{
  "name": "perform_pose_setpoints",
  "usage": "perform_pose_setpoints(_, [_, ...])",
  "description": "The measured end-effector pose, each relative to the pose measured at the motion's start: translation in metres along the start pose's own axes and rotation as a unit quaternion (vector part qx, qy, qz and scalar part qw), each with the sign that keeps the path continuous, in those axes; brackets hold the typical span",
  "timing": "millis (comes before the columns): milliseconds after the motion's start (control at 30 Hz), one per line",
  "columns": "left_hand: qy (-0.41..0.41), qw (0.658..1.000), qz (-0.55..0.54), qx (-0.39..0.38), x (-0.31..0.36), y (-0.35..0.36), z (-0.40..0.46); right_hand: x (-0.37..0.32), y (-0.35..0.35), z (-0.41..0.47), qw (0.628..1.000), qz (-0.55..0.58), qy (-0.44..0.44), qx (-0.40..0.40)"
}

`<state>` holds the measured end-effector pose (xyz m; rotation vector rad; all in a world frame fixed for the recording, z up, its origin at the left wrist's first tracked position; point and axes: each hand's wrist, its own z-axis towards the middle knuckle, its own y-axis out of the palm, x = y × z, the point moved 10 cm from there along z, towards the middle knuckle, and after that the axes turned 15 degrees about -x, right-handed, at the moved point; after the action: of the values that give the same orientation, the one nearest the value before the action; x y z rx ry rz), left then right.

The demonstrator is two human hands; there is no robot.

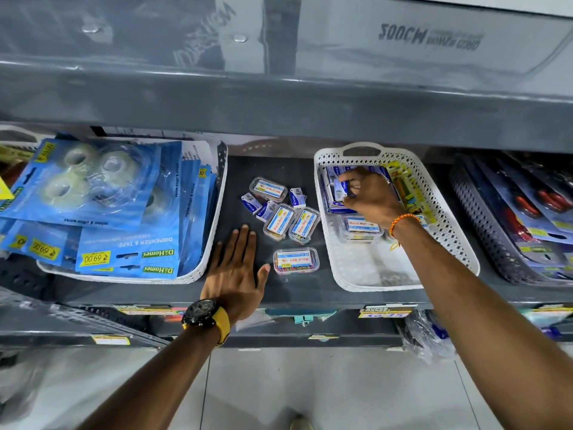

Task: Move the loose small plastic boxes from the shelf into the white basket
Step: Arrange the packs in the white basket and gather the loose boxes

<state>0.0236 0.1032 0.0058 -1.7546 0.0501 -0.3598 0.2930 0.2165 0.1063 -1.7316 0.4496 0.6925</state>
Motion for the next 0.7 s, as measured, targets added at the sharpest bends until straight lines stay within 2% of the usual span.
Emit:
perform_pose_setpoints(133, [-0.001, 1.0, 0.003, 0.002, 0.001, 0.0, 0.0, 0.001, -0.001, 0.003, 0.998, 0.015, -0.05, -0.02])
perform_pose_setpoints(333, [0.0, 1.0, -0.001, 0.002, 0.001, -0.002, -0.001, 0.012, 0.005, -0.002, 0.998, 0.048, 0.001, -0.045])
perform_pose_setpoints(567, [-0.001, 1.0, 0.004, -0.001, 0.001, -0.001, 0.0, 0.011, 0.021, -0.003, 0.991, -0.127, -0.017, -0.048])
perform_pose_setpoints(700, [0.001, 1.0, 0.007, 0.001, 0.0, -0.001, 0.0, 0.0, 0.026, -0.006, 0.963, -0.267, -0.02, -0.034])
